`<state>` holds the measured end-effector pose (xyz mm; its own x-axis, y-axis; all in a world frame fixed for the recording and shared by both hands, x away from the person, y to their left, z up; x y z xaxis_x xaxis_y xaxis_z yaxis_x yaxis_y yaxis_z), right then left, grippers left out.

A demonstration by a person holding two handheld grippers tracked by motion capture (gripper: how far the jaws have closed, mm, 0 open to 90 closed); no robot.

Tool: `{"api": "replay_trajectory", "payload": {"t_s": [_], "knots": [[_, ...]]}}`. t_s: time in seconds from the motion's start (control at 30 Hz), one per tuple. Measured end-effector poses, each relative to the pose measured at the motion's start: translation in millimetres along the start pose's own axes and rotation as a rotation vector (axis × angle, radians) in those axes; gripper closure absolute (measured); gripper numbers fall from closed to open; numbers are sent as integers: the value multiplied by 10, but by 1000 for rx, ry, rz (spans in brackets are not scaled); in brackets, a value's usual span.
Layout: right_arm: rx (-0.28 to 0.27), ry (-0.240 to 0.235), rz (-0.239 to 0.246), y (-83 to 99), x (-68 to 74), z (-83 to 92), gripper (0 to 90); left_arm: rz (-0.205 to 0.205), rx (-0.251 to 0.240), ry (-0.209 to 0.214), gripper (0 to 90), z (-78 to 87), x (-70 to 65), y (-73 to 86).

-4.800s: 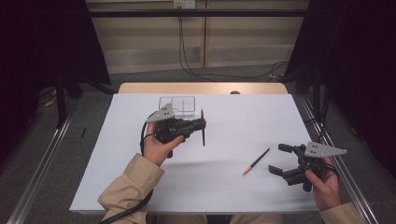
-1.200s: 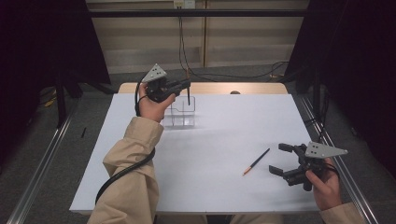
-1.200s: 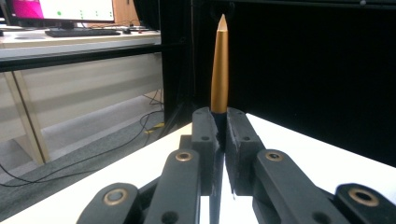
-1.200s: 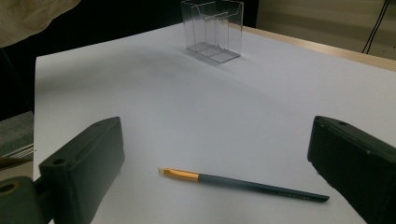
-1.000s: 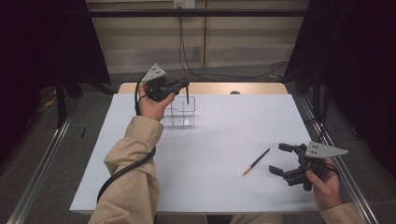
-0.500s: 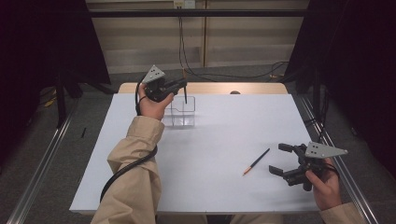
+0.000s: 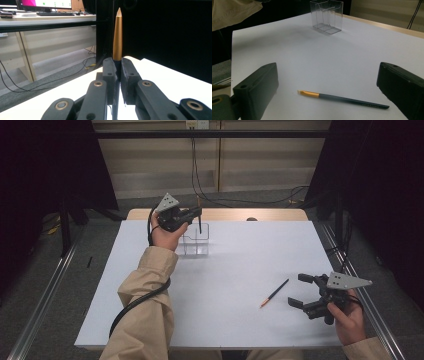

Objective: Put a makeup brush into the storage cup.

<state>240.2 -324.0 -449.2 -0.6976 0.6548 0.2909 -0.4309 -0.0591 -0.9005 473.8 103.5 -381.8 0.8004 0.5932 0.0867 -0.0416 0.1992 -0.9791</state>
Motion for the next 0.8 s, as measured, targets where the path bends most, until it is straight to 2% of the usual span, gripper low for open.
{"api": "replay_trajectory", "payload": {"t_s": [0.8], "knots": [[2,-4,4,-4,1,-1,33,2,19,-5,832,-27,-30,157]]}}
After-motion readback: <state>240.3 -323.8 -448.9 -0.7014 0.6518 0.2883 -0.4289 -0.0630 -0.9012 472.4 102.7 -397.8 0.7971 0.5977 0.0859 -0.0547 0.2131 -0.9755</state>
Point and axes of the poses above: each handheld gripper's, and its own axes: z roughly backward along the jaws, y roughly out of its underside, x roughly to its left, the point moved 1 cm from there along -z, roughly forward along the jaws, and after that the axes turned 11 degrees about -z, right-handed, at the moved point
